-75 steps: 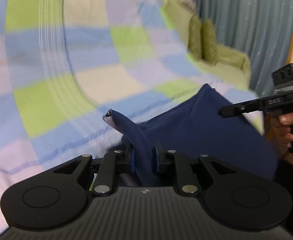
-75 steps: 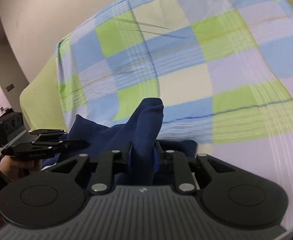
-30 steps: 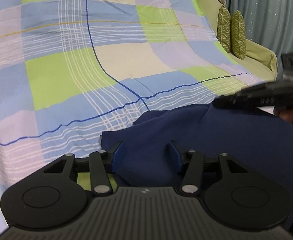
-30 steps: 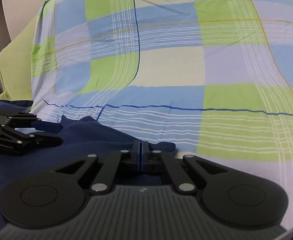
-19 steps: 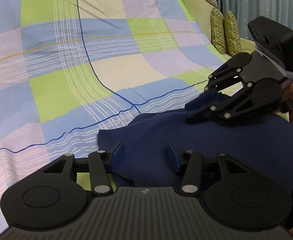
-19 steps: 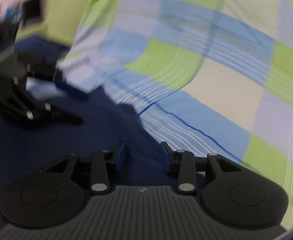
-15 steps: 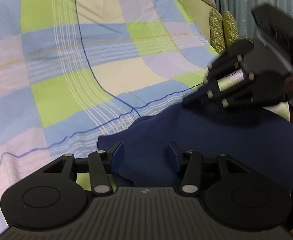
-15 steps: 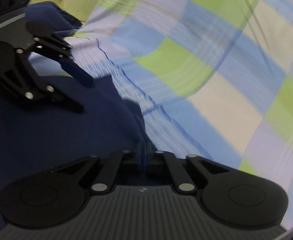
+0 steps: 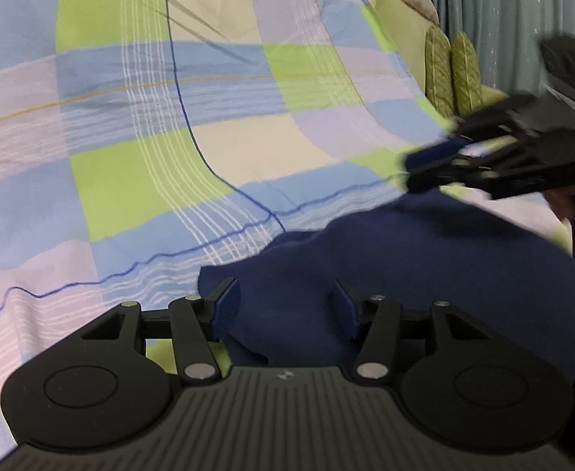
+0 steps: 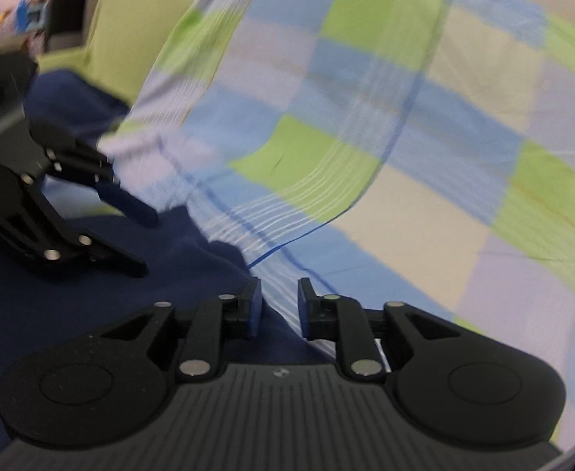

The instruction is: Fold clothes

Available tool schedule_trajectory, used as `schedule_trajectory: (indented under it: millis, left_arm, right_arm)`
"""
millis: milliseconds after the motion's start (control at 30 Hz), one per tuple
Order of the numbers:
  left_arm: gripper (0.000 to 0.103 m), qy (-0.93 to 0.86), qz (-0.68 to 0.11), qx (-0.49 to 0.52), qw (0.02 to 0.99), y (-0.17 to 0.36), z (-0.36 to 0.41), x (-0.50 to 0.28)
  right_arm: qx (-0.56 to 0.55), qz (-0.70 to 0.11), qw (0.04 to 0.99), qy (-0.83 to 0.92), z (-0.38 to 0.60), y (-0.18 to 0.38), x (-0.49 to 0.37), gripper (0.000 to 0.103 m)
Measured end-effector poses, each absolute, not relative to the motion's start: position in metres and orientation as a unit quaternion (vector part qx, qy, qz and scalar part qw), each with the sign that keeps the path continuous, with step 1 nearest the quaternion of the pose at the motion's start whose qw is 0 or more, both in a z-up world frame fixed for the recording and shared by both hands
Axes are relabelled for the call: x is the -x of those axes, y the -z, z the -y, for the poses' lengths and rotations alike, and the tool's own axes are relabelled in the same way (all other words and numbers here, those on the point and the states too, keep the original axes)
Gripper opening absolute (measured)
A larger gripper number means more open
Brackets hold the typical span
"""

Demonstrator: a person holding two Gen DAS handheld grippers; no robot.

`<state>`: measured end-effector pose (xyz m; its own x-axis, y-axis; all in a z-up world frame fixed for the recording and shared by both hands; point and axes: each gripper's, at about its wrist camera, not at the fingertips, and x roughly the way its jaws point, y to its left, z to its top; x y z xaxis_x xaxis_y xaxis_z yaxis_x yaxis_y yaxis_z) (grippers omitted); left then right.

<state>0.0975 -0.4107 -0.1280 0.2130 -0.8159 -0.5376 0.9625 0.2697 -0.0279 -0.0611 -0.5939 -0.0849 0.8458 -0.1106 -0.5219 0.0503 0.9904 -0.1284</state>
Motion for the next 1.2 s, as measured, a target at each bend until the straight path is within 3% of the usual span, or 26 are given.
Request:
schedule_trajectory:
  millis: [133,300,500,633,700,800,900,967,1200]
  left_arm:
    - [0.056,0.605,-0.233,-0.140,0.749,0.119,0.409,-0.084]
    - [0.057,0.606,-0.234,-0.203,0.733,0.138,0.429,-0.065]
    - [0.056,0.588,-0.244,-0.195,0.746,0.134,0.424,-0.079]
    - [0.057,0.587,-0.255,-0.187,0.746,0.143,0.427,-0.085]
    - [0.057,0.585,-0.258,-0.188,0.746,0.143,0.428,-0.086]
    - [0.056,0.580,-0.258,-0.194,0.748,0.136,0.428,-0.083]
    - [0.057,0.574,-0.246,-0.197,0.756,0.125,0.418,-0.074]
    - [0.057,0.567,-0.234,-0.205,0.762,0.117,0.406,-0.062]
    - [0.057,0.558,-0.208,-0.239,0.767,0.118,0.371,-0.019]
  right_arm:
    - [-0.036,-0.241,0.967,0.072,0.597,0.093,0.105,0.018]
    - [-0.071,-0.258,0.961,0.073,0.593,0.136,0.095,0.022]
    - [-0.105,-0.232,0.964,0.072,0.611,0.126,0.085,0.022]
    - [-0.125,-0.254,0.955,0.088,0.629,0.149,0.077,0.016]
    - [-0.172,-0.239,0.951,0.097,0.643,0.157,0.075,0.005]
    - [-0.186,-0.234,0.948,0.113,0.645,0.150,0.078,0.005]
    - [-0.162,-0.249,0.944,0.142,0.630,0.136,0.086,0.010]
    - [-0.158,-0.249,0.942,0.163,0.621,0.125,0.099,0.025]
    - [-0.197,-0.204,0.949,0.138,0.561,0.104,0.160,0.026]
